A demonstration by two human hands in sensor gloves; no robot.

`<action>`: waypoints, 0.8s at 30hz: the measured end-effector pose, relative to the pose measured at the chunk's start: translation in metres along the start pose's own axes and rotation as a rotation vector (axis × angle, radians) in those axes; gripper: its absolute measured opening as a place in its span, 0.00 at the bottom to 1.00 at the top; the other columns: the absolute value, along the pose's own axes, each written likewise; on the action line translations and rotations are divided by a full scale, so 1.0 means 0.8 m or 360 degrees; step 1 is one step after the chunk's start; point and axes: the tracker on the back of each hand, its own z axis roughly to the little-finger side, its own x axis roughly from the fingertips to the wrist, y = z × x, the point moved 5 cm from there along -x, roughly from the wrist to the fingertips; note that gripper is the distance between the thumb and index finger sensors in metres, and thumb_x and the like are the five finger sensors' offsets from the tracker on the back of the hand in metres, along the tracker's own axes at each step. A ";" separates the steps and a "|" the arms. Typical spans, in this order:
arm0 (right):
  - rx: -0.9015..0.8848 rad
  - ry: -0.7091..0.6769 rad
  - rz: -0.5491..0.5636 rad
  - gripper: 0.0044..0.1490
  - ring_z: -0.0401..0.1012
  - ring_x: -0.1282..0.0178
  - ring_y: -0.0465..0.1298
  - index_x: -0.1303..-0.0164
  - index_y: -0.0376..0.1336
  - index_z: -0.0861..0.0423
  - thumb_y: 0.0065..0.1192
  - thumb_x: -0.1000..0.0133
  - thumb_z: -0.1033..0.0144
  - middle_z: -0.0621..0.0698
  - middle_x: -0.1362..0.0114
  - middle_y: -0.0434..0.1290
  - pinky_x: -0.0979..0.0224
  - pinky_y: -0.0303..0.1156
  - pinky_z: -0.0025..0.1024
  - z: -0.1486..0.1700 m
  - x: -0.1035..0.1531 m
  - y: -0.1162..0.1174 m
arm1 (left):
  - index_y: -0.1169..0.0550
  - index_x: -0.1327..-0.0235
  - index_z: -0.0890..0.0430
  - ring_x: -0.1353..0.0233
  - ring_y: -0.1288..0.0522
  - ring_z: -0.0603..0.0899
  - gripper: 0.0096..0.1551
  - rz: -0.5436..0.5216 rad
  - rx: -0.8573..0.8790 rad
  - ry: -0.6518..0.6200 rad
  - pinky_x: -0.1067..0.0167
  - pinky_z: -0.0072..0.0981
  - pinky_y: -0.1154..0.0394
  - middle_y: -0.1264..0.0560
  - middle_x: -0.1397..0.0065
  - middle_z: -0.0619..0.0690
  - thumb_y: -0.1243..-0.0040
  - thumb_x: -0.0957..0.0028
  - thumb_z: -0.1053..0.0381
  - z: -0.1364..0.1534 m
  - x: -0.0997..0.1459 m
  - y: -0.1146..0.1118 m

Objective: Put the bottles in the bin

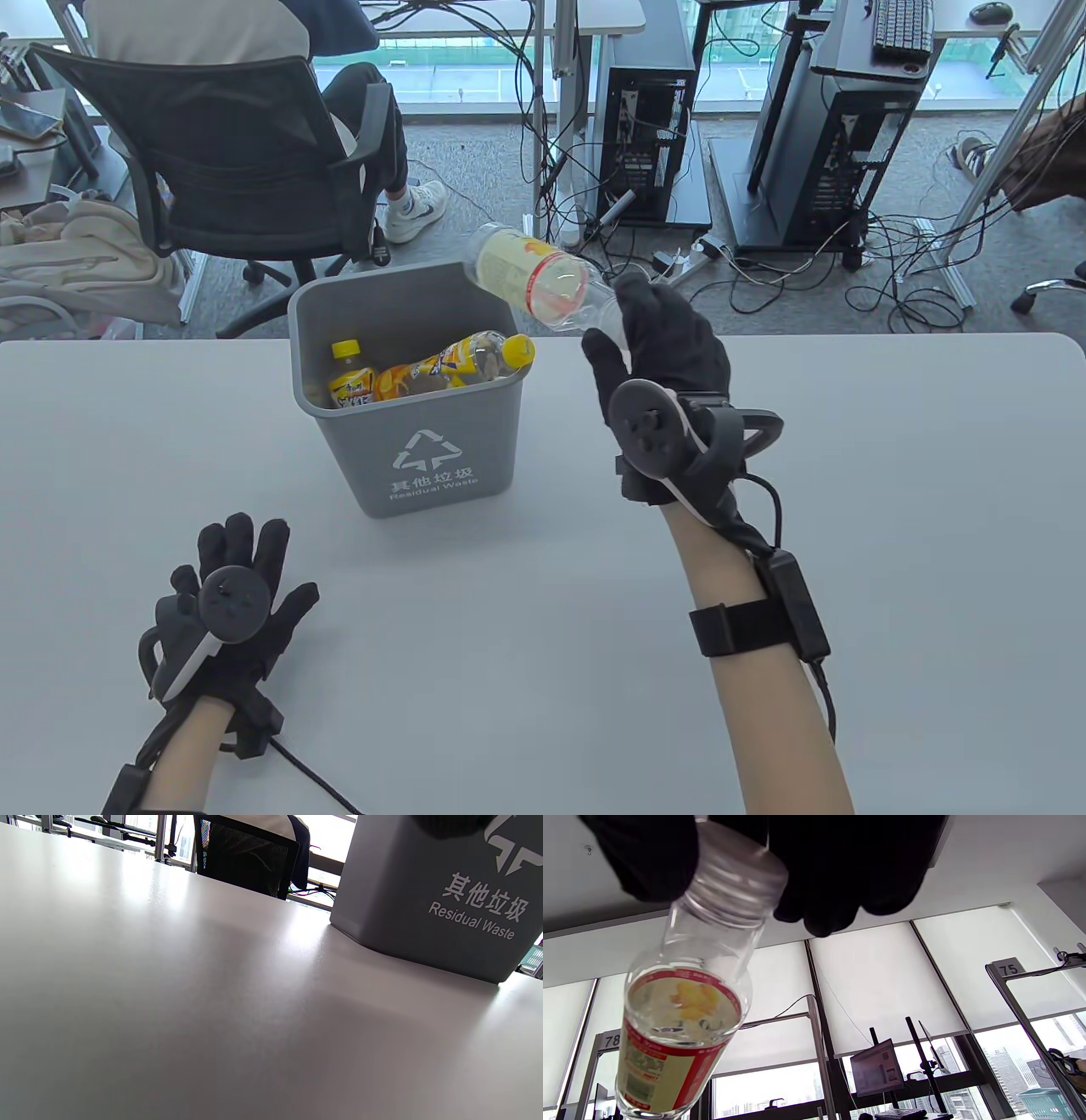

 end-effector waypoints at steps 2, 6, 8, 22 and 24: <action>-0.0023 -0.0053 -0.0035 0.40 0.48 0.31 0.75 0.25 0.55 0.41 0.63 0.46 0.43 0.50 0.25 0.70 0.26 0.73 0.45 -0.026 0.001 0.013 | 0.56 0.15 0.36 0.09 0.69 0.59 0.50 0.0000 0.0004 0.0000 0.17 0.68 0.65 0.65 0.07 0.44 0.54 0.48 0.25 0.000 0.000 0.000; -0.0056 -0.0159 -0.0107 0.40 0.49 0.32 0.75 0.25 0.56 0.40 0.64 0.47 0.44 0.51 0.25 0.70 0.26 0.73 0.45 -0.074 0.007 0.044 | 0.56 0.16 0.35 0.09 0.69 0.59 0.50 0.0002 0.0009 -0.0002 0.17 0.68 0.65 0.65 0.07 0.44 0.54 0.48 0.25 0.001 0.000 0.000; -0.0046 -0.0207 -0.0132 0.40 0.48 0.31 0.75 0.24 0.56 0.40 0.64 0.47 0.44 0.51 0.25 0.70 0.26 0.72 0.45 -0.095 0.012 0.060 | 0.56 0.15 0.36 0.09 0.69 0.59 0.50 0.0002 0.0010 -0.0004 0.17 0.68 0.65 0.65 0.07 0.44 0.54 0.48 0.25 0.001 0.000 0.001; -0.0074 -0.0172 -0.0227 0.46 0.51 0.14 0.58 0.15 0.47 0.43 0.52 0.43 0.39 0.50 0.11 0.55 0.15 0.57 0.52 -0.112 0.044 0.108 | 0.55 0.15 0.36 0.09 0.69 0.59 0.50 -0.0027 0.0016 -0.0013 0.17 0.68 0.65 0.65 0.07 0.44 0.54 0.48 0.25 0.004 0.000 0.004; -0.0139 -0.0142 -0.0252 0.45 0.51 0.14 0.56 0.15 0.47 0.43 0.53 0.43 0.40 0.50 0.11 0.55 0.15 0.56 0.53 -0.098 0.052 0.105 | 0.55 0.15 0.36 0.09 0.69 0.59 0.50 -0.0025 0.0011 -0.0014 0.17 0.68 0.65 0.65 0.07 0.45 0.54 0.48 0.25 0.004 0.000 0.004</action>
